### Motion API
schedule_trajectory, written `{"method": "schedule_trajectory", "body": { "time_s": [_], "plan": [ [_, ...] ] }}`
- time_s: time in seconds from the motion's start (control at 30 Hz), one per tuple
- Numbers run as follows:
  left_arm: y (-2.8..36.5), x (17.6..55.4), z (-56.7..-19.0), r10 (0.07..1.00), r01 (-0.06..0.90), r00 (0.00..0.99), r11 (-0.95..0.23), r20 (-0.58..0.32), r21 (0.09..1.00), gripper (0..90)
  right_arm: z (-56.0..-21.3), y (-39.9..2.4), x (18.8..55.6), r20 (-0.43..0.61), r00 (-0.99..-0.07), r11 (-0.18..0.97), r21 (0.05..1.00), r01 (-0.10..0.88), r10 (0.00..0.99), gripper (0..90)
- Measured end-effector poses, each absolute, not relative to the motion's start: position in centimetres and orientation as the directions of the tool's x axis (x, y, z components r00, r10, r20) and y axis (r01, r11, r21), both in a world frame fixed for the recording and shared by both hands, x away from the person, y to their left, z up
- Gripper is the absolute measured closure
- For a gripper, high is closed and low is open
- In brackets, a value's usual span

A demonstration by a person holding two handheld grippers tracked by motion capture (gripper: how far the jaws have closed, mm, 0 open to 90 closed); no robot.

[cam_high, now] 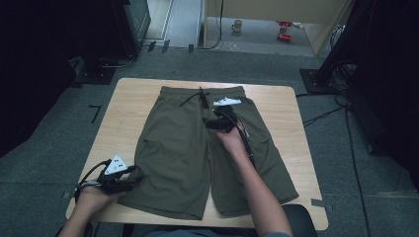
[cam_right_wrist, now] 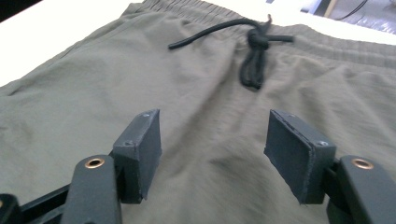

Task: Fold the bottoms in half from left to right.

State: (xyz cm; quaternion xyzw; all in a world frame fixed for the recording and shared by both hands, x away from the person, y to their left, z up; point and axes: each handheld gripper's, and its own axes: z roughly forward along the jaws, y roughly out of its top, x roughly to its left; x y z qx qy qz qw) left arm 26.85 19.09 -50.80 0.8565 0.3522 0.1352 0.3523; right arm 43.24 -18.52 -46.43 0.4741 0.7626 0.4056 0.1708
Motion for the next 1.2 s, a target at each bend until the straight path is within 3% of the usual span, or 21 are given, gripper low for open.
{"method": "schedule_trajectory", "body": {
  "time_s": [0.27, 1.2],
  "plan": [
    [19.3, 26.9, -50.7, 0.702, 0.520, 0.711, -0.490, -0.036, 0.700, 55.8, -45.4, -15.9, 44.5, 0.140, -0.514, 0.233, 0.771, 0.593, 0.846, 36.2],
    [19.5, 27.0, -50.8, 0.700, 0.523, 0.712, -0.478, -0.054, 0.705, 53.3, -45.6, -8.5, 49.3, 0.147, -0.577, 0.289, 0.751, 0.593, 0.803, 36.7]
  ]
}}
